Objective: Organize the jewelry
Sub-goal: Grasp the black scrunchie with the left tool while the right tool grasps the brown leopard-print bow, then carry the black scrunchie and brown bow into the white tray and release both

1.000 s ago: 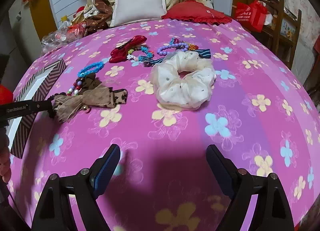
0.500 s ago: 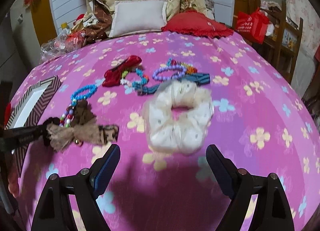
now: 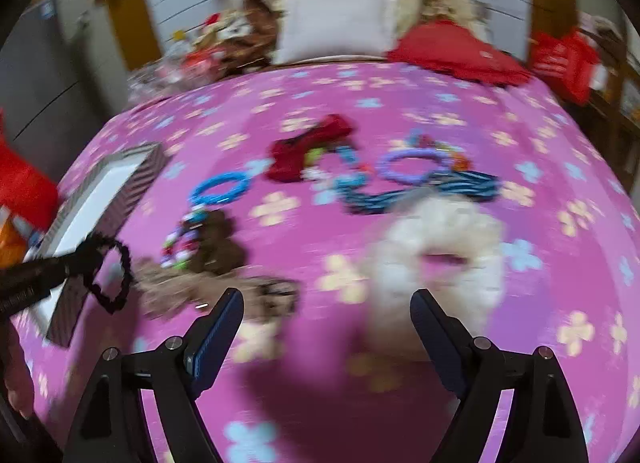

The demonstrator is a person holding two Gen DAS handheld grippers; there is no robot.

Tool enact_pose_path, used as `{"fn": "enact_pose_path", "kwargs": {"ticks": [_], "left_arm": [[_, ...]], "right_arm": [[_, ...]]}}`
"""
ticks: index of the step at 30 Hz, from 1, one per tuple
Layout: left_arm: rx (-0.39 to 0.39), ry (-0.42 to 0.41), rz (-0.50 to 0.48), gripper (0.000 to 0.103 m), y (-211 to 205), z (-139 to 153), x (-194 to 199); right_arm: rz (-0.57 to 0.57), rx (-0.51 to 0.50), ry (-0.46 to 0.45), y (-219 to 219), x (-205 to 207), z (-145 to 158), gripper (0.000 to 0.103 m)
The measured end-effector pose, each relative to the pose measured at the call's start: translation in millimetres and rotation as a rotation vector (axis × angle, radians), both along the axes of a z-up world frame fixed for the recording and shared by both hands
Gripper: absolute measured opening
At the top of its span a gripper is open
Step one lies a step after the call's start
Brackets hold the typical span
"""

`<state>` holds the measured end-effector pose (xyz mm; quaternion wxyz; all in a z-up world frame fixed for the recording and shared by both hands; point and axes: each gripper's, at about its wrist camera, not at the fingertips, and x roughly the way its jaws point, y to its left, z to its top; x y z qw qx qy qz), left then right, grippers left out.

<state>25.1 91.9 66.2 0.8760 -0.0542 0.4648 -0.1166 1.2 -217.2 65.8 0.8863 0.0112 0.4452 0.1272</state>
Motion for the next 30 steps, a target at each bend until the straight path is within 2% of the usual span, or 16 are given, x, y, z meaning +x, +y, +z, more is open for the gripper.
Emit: {"fn": "enact_pose_path", "kwargs": {"ticks": [6, 11, 13, 14, 15, 17, 19, 24, 30], "left_arm": [[-0.012, -0.044, 0.011, 0.004, 12.6, 17.5, -21.8], [0.034, -0.074, 0.006, 0.004, 14.9, 21.1, -35.6], [0.05, -0.089, 0.006, 0.004, 17.1, 23.7, -41.5], [0.05, -0.095, 0.006, 0.004, 19.0, 24.9, -44.1], [0.047, -0.098, 0.007, 0.004, 21.1, 25.9, -46.3], [0.04, -0.099, 0.018, 0.004, 25.5, 27.0, -48.8], [0.034, -0.095, 0.037, 0.004, 31.2, 28.4, -52.6], [0.029, -0.121, 0.066, 0.004, 45.8, 41.6, -72.4], [0.037, -0.161, 0.119, 0.004, 72.6, 62.7, -93.8]], "right_arm": [[0.175, -0.033, 0.021, 61.5, 7.1, -15.3, 0.084], [0.207, -0.084, 0.05, 86.8, 22.0, -38.7, 0.082], [0.202, -0.118, 0.035, 89.1, 18.2, -38.4, 0.07], [0.205, -0.116, 0.036, 87.9, 15.6, -36.7, 0.05], [0.203, -0.115, 0.047, 87.2, 13.3, -35.4, 0.043], [0.209, -0.096, 0.077, 85.4, 11.6, -32.7, 0.016], [0.202, -0.098, 0.084, 84.0, 6.1, -28.0, 0.005], [0.19, -0.068, 0.044, 82.4, -13.0, 1.9, 0.005], [0.216, -0.013, -0.027, 90.5, -40.4, 55.3, 0.004]]}}
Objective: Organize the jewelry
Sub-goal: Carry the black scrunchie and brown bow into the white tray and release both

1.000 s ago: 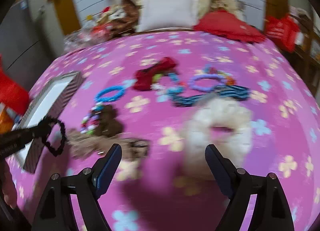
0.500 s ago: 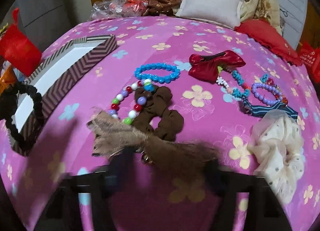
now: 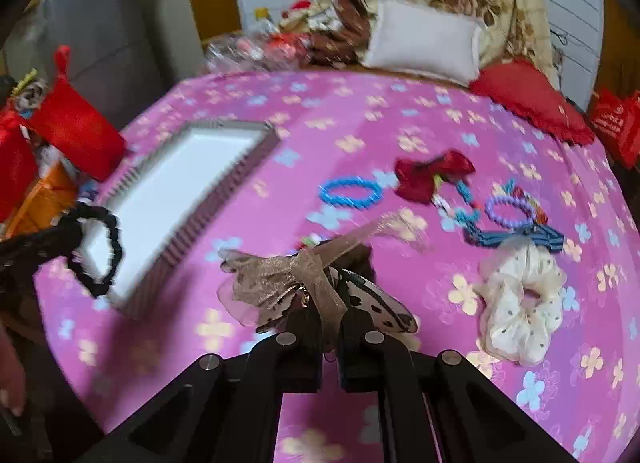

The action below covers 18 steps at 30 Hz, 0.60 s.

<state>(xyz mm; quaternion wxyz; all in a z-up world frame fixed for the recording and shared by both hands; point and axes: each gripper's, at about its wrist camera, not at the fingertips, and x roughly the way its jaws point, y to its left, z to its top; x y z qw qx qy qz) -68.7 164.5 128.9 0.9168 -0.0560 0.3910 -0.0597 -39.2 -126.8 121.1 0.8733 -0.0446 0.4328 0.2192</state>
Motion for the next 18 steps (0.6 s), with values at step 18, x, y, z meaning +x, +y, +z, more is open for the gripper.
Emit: {"fn": "enact_pose_path", "kwargs": {"ticks": [18], "left_arm": [[-0.011, -0.022, 0.13, 0.004, 89.0, -7.6, 77.4]], "right_arm": [[0.079, 0.089, 0.073, 70.5, 5.3, 41.6, 0.004]]}}
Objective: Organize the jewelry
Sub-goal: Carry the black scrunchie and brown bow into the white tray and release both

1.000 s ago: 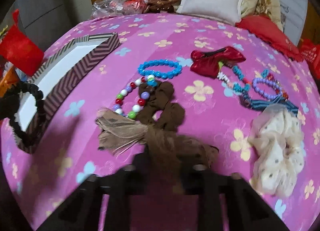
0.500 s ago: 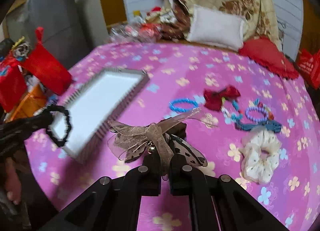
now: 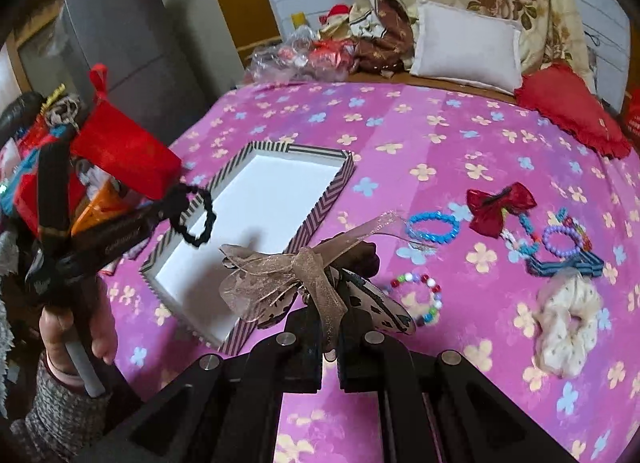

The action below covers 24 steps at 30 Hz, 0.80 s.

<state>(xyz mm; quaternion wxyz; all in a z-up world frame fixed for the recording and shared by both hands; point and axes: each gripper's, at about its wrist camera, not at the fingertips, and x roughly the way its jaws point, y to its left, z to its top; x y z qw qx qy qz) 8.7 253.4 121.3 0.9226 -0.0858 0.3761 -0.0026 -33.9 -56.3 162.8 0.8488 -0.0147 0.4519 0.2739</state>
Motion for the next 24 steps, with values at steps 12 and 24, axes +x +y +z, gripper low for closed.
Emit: {"fn": "enact_pose_path", "kwargs": {"ticks": [12, 24], "left_arm": [[-0.067, 0.092, 0.098, 0.004, 77.0, -48.2, 99.0], [-0.083, 0.203, 0.211, 0.004, 112.2, -88.6, 113.8]], "right_arm": [[0.061, -0.053, 0.054, 132.1, 101.6, -21.2, 0.004], [0.001, -0.164, 0.106, 194.2, 182.8, -84.4, 0.004]]}}
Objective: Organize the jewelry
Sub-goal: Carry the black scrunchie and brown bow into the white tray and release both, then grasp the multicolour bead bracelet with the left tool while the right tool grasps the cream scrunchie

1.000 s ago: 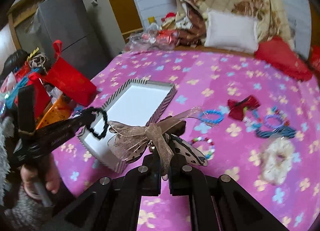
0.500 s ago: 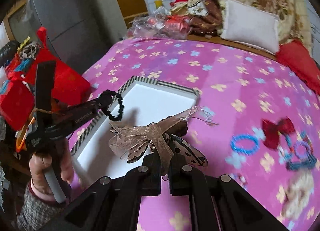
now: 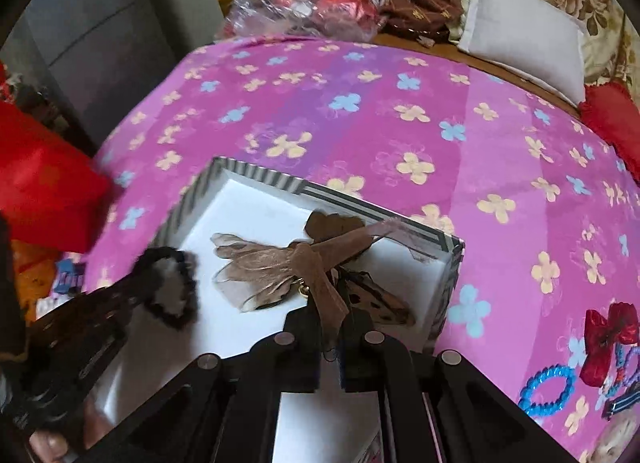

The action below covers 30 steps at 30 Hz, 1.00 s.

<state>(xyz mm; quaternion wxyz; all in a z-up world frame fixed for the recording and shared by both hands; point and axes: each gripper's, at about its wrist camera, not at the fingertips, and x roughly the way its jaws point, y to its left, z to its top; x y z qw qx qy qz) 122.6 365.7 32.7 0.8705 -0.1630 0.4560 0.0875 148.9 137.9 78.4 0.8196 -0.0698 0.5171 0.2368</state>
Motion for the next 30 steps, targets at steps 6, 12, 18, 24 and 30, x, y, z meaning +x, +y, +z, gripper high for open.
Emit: {"fn": "enact_pose_path", "kwargs": {"ticks": [6, 12, 18, 24, 30], "left_arm": [[-0.02, 0.021, 0.005, 0.007, 0.0, -3.0, -2.0], [-0.056, -0.016, -0.008, 0.032, 1.1, 7.3, -7.2], [-0.071, -0.026, -0.006, 0.032, 3.8, 11.7, -9.8], [-0.076, -0.049, 0.023, 0.032, 14.4, 19.4, -20.1], [-0.074, -0.082, 0.015, 0.032, 8.2, 31.1, -40.2]], "right_arm": [[-0.058, -0.045, -0.023, -11.9, 9.1, -4.9, 0.02], [-0.084, -0.044, -0.071, -25.3, 4.9, 7.2, 0.054], [-0.111, -0.037, -0.108, -54.4, -19.5, 30.5, 0.054], [-0.158, 0.009, -0.111, -120.0, -69.8, 44.2, 0.055], [-0.259, 0.047, -0.111, -209.3, -128.2, 48.3, 0.055]]}}
